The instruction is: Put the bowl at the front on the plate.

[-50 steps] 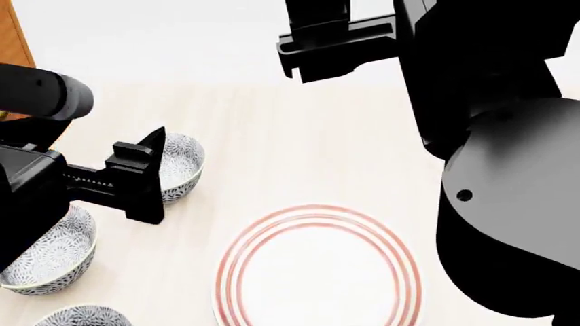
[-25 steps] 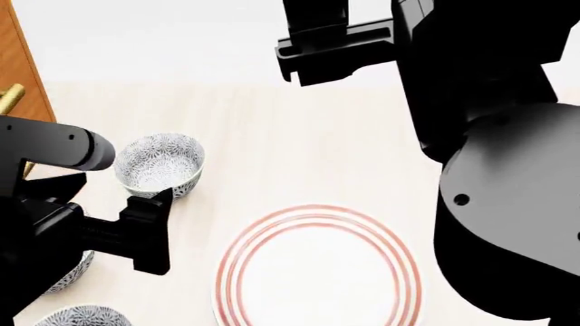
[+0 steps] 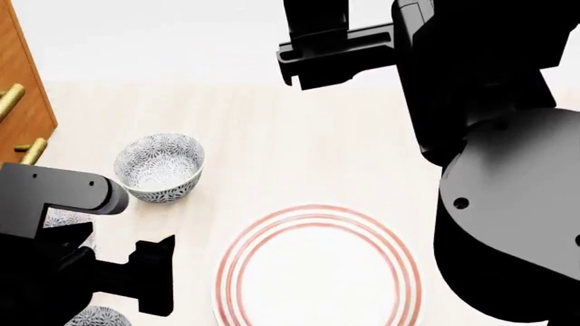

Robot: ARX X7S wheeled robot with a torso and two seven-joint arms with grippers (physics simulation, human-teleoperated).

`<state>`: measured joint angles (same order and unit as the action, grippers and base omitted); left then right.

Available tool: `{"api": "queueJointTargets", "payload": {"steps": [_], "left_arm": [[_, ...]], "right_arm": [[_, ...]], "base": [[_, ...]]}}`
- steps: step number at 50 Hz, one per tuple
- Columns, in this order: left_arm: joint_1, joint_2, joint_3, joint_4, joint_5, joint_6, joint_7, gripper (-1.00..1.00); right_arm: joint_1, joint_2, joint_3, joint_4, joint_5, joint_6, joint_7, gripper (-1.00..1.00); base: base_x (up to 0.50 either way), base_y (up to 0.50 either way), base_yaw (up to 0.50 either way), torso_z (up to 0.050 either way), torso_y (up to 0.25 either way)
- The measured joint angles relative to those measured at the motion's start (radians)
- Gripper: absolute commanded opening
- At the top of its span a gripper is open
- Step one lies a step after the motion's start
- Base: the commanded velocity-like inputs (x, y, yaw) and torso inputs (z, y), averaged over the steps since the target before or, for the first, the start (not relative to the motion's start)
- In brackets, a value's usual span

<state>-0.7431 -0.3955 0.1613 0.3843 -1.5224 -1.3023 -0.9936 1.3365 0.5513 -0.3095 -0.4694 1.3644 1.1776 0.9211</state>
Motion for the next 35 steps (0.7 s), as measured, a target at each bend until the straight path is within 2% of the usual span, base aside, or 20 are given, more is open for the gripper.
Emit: {"api": "queueJointTargets", "payload": {"steps": [35], "left_arm": [[0.124, -0.04, 0.048, 0.0, 0.081, 0.05, 0.071, 1.0]], "right_arm": [[0.007, 0.005, -0.016, 0.004, 0.0, -0.013, 0.0, 1.0]], "base": [[0.0, 0.0, 0.0, 0.0, 0.0]]}}
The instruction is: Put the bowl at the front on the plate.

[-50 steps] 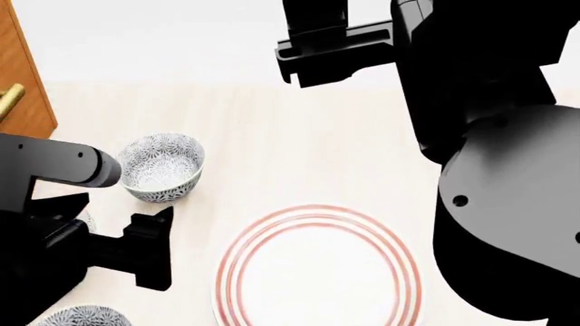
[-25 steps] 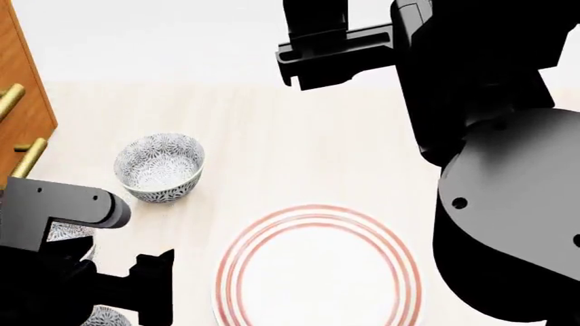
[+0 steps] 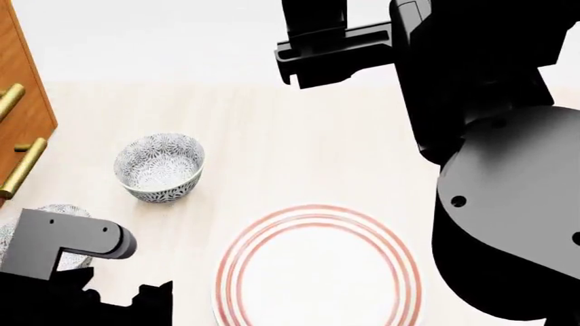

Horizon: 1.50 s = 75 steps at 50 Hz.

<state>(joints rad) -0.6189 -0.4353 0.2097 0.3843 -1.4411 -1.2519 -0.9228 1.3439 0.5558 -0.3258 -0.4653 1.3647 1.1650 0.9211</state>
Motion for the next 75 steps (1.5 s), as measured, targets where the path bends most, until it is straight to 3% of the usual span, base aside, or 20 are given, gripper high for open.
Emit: {"api": "queueJointTargets", "payload": {"steps": [75], "left_arm": [[0.156, -0.04, 0.101, -0.049, 0.088, 0.078, 0.088, 1.0]], "right_arm": [[0.003, 0.014, -0.031, -0.003, 0.002, -0.025, 0.001, 1.0]], "base": [[0.0, 0.0, 0.0, 0.0, 0.0]]}}
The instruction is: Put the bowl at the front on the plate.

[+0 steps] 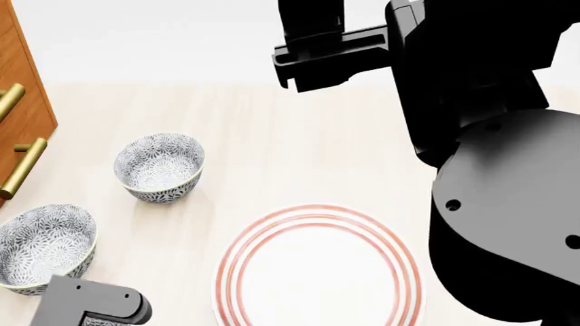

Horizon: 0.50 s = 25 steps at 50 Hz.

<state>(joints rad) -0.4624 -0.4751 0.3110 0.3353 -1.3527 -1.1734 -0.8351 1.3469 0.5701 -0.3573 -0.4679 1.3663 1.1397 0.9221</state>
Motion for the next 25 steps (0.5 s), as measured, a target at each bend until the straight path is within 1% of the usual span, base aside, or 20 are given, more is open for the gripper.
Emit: {"api": "queueJointTargets", "payload": {"steps": [25], "left_arm": [[0.027, -0.004, 0.022, -0.019, -0.002, 0.009, 0.006, 1.0]], "right_arm": [[0.004, 0.006, -0.013, -0.005, -0.002, -0.008, -0.014, 1.0]], "base": [[0.0, 0.0, 0.0, 0.0, 0.0]]}}
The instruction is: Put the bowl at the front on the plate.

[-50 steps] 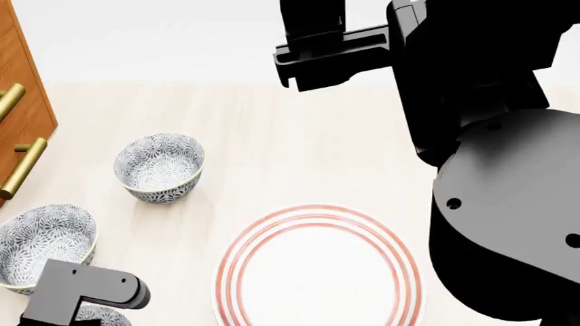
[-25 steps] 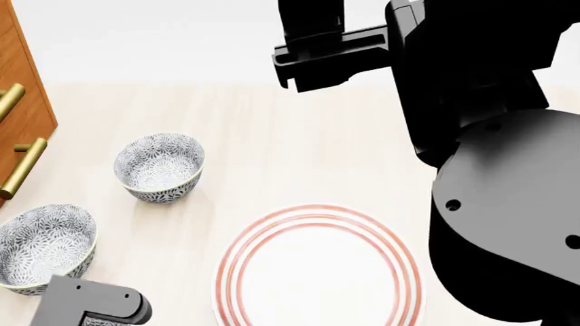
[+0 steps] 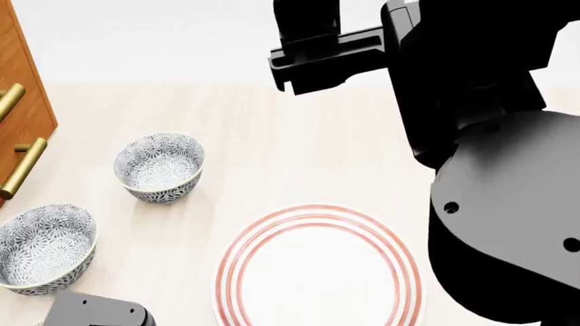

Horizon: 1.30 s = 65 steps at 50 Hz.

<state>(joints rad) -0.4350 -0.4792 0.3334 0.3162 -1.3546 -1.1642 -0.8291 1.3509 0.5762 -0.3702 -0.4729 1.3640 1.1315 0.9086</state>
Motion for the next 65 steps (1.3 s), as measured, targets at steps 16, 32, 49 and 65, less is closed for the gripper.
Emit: {"api": "queueJointTargets", "payload": {"steps": [16, 32, 49, 65], "left_arm": [[0.017, -0.005, 0.012, -0.013, 0.005, 0.009, 0.002, 1.0], [0.016, -0.009, 0.012, -0.018, 0.016, 0.01, 0.0, -1.0], [0.024, -0.019, 0.028, 0.001, 0.069, 0.039, 0.038, -1.0], [0.003, -0.052, 0.072, 0.077, 0.173, 0.088, 0.03, -1.0]], "right_arm": [[-0.01, 0.008, -0.001, -0.008, 0.0, -0.012, -0.005, 1.0], [-0.017, 0.013, -0.003, -0.012, -0.001, -0.021, -0.004, 1.0], [-0.026, 0.017, -0.009, -0.014, -0.007, -0.032, -0.008, 1.0], [-0.025, 0.025, -0.011, -0.016, -0.004, -0.037, -0.014, 1.0]], "base": [[0.0, 0.0, 0.0, 0.0, 0.0], [0.0, 0.0, 0.0, 0.0, 0.0], [0.0, 0.0, 0.0, -0.001, 0.0], [0.0, 0.0, 0.0, 0.0, 0.0]]}}
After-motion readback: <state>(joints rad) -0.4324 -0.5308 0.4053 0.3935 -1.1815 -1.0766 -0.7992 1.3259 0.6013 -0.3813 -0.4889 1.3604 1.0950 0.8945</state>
